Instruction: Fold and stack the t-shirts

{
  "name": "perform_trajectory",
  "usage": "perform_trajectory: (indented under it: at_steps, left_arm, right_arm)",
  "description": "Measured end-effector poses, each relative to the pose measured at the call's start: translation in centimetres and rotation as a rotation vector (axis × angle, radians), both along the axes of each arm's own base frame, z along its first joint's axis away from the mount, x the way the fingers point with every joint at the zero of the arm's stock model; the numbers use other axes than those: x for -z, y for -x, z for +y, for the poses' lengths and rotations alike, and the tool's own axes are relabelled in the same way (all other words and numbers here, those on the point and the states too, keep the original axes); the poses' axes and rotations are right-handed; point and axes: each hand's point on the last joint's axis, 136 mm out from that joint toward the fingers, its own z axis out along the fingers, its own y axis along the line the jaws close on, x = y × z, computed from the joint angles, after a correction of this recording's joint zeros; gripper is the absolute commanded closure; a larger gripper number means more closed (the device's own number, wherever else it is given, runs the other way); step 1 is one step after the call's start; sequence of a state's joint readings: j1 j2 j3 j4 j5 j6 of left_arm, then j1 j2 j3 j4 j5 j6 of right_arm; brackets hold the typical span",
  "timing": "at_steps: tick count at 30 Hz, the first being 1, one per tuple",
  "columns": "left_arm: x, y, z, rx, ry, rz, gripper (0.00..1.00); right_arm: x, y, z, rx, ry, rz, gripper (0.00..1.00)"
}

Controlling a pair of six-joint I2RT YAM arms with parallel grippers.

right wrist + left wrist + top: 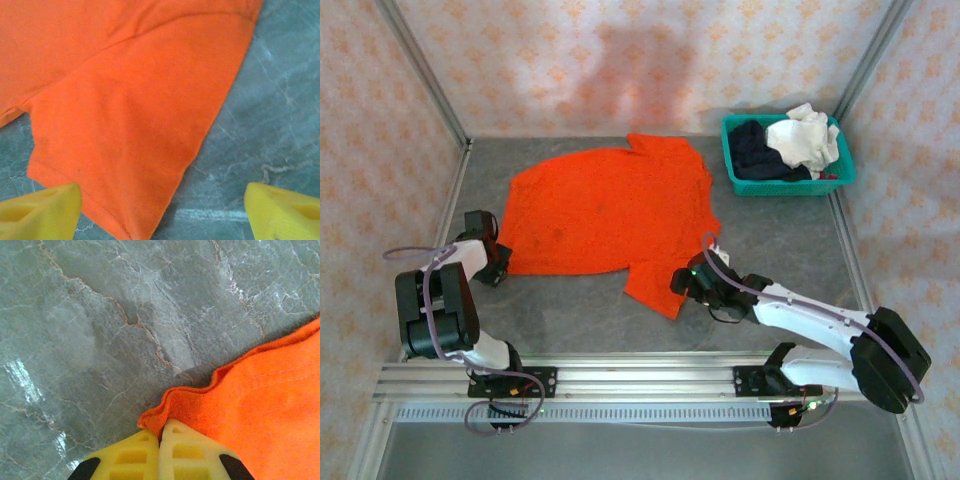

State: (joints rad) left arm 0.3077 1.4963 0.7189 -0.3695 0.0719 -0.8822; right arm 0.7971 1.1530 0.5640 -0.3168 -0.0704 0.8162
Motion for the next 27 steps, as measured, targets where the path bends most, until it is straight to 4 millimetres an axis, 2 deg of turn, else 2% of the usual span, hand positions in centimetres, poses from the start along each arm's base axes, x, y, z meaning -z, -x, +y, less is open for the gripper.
perform_trajectory:
  at_steps: [2, 5, 7, 12, 16, 22, 24, 27]
  left_arm:
    - [-0.1, 0.3, -0.1, 0.002, -0.001, -0.001, 1.0]
    - [-0.4, 0.7, -0.2, 0.016, -0.007, -0.001, 1.0]
    - [-0.7, 0.7, -0.2, 0.019, -0.011, -0.008, 1.0]
    - [-0.8, 0.8, -0.2, 0.033, -0.015, -0.003, 1.0]
    - [-0.8, 0.8, -0.2, 0.04, -0.017, -0.001, 1.0]
    - [-0.7, 1.0, -0.3, 0.042, -0.017, 0.006, 1.0]
    - [-0.6, 1.1, -0.3, 0.043, -0.016, 0.008, 1.0]
    - [-0.5, 1.2, -0.3, 0.043, -0.014, 0.011, 1.0]
  right_arm:
    - [0.5, 0.7, -0.4, 0.021, 0.009, 0.042, 0.31]
    - [1.2, 1.5, -0.6, 0.044, -0.001, 0.097, 0.4]
    - [1.7, 2.0, -0.4, 0.044, -0.014, 0.129, 0.44]
    - [3.0, 2.5, 1.3, -0.013, -0.035, 0.185, 0.44]
    - [3.8, 2.8, 2.6, -0.064, -0.039, 0.216, 0.54]
    - [4.3, 2.9, 2.2, -0.068, -0.018, 0.231, 0.75]
    - [4.4, 2.9, 2.0, -0.069, -0.011, 0.232, 0.72]
    - [4.2, 2.9, 2.2, -0.068, -0.02, 0.227, 0.55]
